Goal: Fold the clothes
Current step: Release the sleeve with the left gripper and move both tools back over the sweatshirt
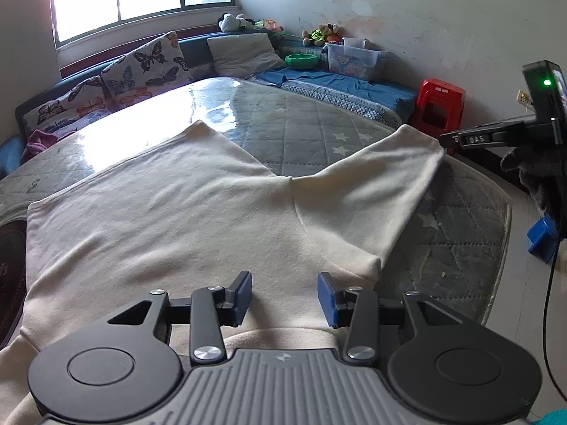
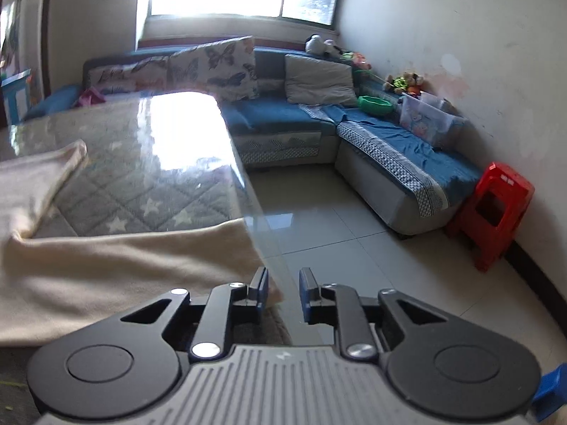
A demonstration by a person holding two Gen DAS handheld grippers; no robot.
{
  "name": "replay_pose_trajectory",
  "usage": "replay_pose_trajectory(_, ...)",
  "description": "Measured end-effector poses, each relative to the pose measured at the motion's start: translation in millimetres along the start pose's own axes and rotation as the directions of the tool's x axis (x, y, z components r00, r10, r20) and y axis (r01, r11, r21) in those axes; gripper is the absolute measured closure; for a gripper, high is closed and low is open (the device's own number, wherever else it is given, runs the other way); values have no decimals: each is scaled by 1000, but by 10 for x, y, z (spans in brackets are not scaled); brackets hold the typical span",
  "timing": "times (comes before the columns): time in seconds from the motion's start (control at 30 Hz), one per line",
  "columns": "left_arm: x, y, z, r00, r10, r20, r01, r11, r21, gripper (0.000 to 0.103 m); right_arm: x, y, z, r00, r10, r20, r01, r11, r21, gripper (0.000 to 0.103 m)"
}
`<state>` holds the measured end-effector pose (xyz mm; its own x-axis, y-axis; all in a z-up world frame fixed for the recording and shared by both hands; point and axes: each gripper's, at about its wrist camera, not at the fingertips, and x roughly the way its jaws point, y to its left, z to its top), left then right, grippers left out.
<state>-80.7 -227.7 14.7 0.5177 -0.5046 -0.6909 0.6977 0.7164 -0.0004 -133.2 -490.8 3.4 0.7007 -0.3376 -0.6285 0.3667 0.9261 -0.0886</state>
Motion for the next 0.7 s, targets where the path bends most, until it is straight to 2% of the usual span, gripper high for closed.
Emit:
replay_pose_trajectory(0.2, -4, -80, 65, 1000, -23, 21, 23, 1000, 9, 59, -113, -126, -114, 994, 107, -28, -103, 987, 126, 82)
replay_pose_trajectory(0.47, 60, -149, 31, 1000, -23, 4, 23, 999, 32, 59, 56, -120, -109, 997, 70, -27, -64, 983, 173, 82)
replay_pose_trajectory(0.63, -24, -96, 66, 1000, -18, 21, 18, 1000, 11, 59, 39, -153, -68, 992, 128, -17, -121, 965, 231, 80)
replay_pose_trajectory(0.7, -50, -79, 86, 999, -14, 29, 13, 1000, 6, 59, 76, -139, -83, 992, 124, -20, -116, 964, 240, 74)
